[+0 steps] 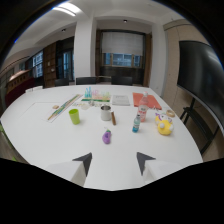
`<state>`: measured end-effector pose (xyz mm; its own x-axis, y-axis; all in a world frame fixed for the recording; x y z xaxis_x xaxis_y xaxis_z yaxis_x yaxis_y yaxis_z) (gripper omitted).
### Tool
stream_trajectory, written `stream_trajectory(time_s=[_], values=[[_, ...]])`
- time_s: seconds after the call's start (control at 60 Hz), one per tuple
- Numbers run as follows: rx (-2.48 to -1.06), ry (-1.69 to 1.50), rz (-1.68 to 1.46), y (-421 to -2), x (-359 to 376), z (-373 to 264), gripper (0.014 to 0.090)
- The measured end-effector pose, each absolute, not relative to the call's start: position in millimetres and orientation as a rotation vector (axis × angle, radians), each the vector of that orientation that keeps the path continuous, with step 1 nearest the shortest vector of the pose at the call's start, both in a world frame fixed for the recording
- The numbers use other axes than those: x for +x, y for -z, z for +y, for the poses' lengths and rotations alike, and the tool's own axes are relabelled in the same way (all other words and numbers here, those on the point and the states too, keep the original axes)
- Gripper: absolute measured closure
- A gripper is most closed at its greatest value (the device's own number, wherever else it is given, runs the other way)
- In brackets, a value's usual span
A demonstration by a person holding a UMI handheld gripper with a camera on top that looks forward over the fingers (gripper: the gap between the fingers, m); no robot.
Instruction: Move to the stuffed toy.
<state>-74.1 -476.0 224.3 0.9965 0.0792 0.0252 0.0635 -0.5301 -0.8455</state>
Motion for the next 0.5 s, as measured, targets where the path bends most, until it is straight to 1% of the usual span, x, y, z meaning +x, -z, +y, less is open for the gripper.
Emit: stream_trajectory(time_s=[0.083, 0.167, 0.217, 0.233, 0.25, 0.3, 0.417, 0.467, 0.5], values=[[-2.155, -0.007, -0.078, -218.1, -61.5, -480.9, 0.0195], [-2.162, 0.035, -0.066, -210.7, -30.0, -491.7, 0.0194], [-2.170, 0.060, -0.050, -209.5, -20.3, -491.6, 0.0194], [-2.174, 0.066, -0.045, -211.1, -20.9, -481.4, 0.0196], [-2.173, 0.070, -0.047, -207.9, -0.4, -490.5, 0.0194], [-2.172, 0.089, -0.040, -206.4, 14.8, -490.8, 0.0196], [-2.173, 0.146, -0.010, -200.7, 54.3, -476.7, 0.0194], [-2.172, 0.166, -0.005, -201.6, 93.4, -475.7, 0.0197], [-2.173, 0.181, -0.001, -199.5, 107.0, -471.6, 0.0200]])
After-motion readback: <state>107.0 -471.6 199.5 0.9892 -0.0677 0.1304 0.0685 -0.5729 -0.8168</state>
